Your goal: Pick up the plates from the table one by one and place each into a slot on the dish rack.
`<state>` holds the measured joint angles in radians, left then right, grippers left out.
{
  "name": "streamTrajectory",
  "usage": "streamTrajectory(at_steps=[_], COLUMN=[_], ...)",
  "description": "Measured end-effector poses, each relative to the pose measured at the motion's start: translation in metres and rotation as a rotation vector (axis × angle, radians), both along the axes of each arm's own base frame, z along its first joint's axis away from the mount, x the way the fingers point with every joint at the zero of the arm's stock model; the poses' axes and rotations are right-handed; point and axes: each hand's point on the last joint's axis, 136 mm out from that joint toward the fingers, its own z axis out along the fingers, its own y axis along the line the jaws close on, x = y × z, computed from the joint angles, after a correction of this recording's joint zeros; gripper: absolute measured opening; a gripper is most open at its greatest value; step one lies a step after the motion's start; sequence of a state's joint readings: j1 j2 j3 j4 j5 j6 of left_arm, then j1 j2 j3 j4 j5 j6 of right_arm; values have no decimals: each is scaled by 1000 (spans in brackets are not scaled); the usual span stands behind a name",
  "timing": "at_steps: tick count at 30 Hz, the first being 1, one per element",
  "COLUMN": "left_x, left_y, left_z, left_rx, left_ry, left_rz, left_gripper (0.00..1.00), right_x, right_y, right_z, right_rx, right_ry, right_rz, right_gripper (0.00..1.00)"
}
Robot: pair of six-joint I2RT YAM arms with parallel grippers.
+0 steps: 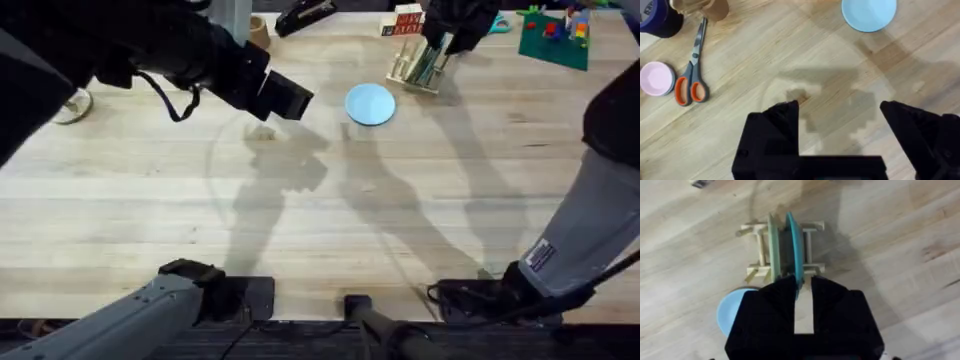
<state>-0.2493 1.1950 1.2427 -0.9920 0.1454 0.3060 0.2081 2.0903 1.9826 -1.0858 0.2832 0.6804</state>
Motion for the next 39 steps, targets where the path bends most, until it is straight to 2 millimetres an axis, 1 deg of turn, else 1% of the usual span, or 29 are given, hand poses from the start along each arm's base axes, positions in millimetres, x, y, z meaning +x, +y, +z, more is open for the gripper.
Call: streamTrajectory(at_steps=[3, 6, 9, 11, 12, 13, 14, 16, 18, 19, 22, 26, 32, 39], left_x=[1, 1, 1, 1, 1, 1, 1, 1, 1, 1, 1, 1, 1, 1], left_y=[2, 2, 2, 2, 3, 3, 3, 3, 3, 3, 3, 2, 2, 2], left_z=[0, 0, 0, 0, 0, 0, 0, 0, 0, 0, 0, 0, 0, 0], left_rx=[9, 10, 12, 12, 12, 12, 12, 12, 12, 12, 11, 7, -2, -14], left_ry=[-2, -3, -3, -3, -3, -3, -3, -3, -3, -3, -3, -1, 4, 10], left_rz=[7, 7, 9, 9, 9, 9, 9, 9, 9, 10, 11, 16, 31, 45], left_gripper=[993, 993, 993, 993, 992, 993, 993, 993, 993, 993, 993, 993, 993, 993], right_x=[-6, -9, -17, -21, -23, -25, -28, -36, -48, -54, -70, -88, -116, -141], right_y=[-1, -2, -3, -4, -5, -5, -6, -8, -10, -11, -15, -18, -24, -30], right_z=[2, 9, 25, 44, 55, 68, 80, 101, 118, 124, 135, 138, 141, 157], right_rx=[-5, -6, -5, 2, 6, 12, 16, 20, 23, 22, 20, 13, -1, 1], right_ry=[24, 30, 23, -8, -28, -56, -81, -119, -136, -138, -132, -95, -29, -49], right_rz=[0, 0, 0, 0, 0, 1, 2, 12, 15, 17, 21, 22, 22, 27], right_gripper=[208, 209, 213, 272, 323, 401, 538, 772, 896, 922, 954, 991, 989, 992])
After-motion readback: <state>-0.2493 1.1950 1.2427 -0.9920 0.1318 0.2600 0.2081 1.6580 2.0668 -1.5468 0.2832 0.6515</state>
